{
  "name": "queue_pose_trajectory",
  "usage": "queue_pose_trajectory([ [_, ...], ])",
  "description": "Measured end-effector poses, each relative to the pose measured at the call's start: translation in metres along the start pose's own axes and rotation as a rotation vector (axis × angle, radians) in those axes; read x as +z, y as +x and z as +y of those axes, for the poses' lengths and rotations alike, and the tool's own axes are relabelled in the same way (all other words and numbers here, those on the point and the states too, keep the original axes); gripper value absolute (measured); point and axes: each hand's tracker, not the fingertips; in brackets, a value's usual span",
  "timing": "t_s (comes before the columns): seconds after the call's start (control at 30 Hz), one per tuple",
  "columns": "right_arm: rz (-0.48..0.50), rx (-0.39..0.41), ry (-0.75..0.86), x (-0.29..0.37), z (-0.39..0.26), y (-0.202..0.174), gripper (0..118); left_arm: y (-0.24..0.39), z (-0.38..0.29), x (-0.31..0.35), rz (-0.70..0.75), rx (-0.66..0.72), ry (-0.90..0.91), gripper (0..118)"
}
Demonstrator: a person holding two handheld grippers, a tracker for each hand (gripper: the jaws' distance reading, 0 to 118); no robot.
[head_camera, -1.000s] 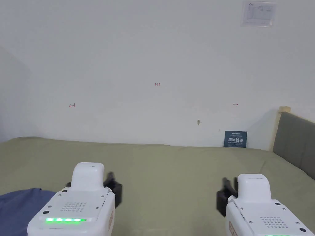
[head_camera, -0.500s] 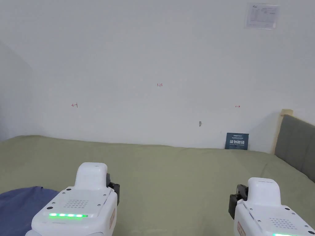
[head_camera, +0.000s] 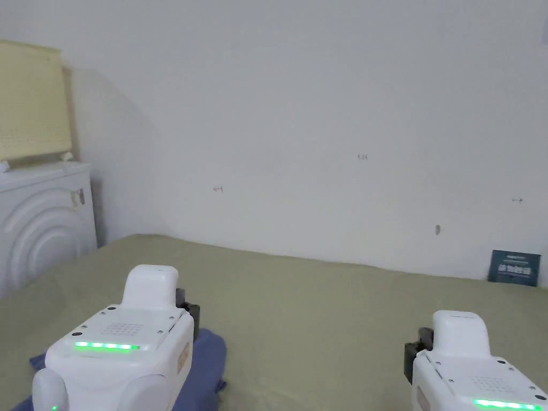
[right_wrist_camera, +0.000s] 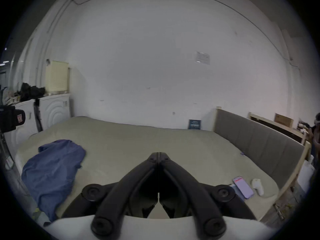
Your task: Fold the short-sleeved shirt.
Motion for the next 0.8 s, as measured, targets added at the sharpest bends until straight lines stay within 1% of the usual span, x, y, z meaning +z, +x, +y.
queue_pose_trajectory([
  [0.03,0.038,-0.023,0.005,-0.003,0.0,-0.015,0,-0.017,0.0,0.004,0.05,0.0,-0.001,0],
  [0.17,0.198,0.009,0.014,-0.014,0.0,-0.073,0,-0.08,-0.007,0.018,0.195,-0.006,-0.04,0],
  [0.23,0.288,0.004,-0.003,-0.021,0.0,-0.094,0,-0.105,-0.012,0.027,0.253,0.001,-0.064,0],
  [0.27,0.308,-0.01,-0.004,-0.024,-0.001,-0.104,0,-0.12,-0.014,0.031,0.273,0.012,-0.08,0],
  [0.33,0.32,-0.02,-0.005,-0.027,-0.001,-0.118,0,-0.141,-0.017,0.04,0.306,0.034,-0.099,0],
  [0.43,0.341,-0.009,0.001,-0.031,-0.004,-0.131,0,-0.162,-0.021,0.048,0.342,0.04,-0.104,0],
  [0.5,0.342,0.009,0.007,-0.033,-0.007,-0.133,0,-0.167,-0.023,0.047,0.354,0.04,-0.107,0],
  [0.6,0.319,0.046,0.022,-0.037,-0.009,-0.133,0,-0.17,-0.029,0.042,0.366,0.023,-0.108,0],
  [0.8,0.296,0.047,0.013,-0.05,-0.012,-0.125,0,-0.159,-0.041,0.015,0.322,0.026,-0.128,0],
])
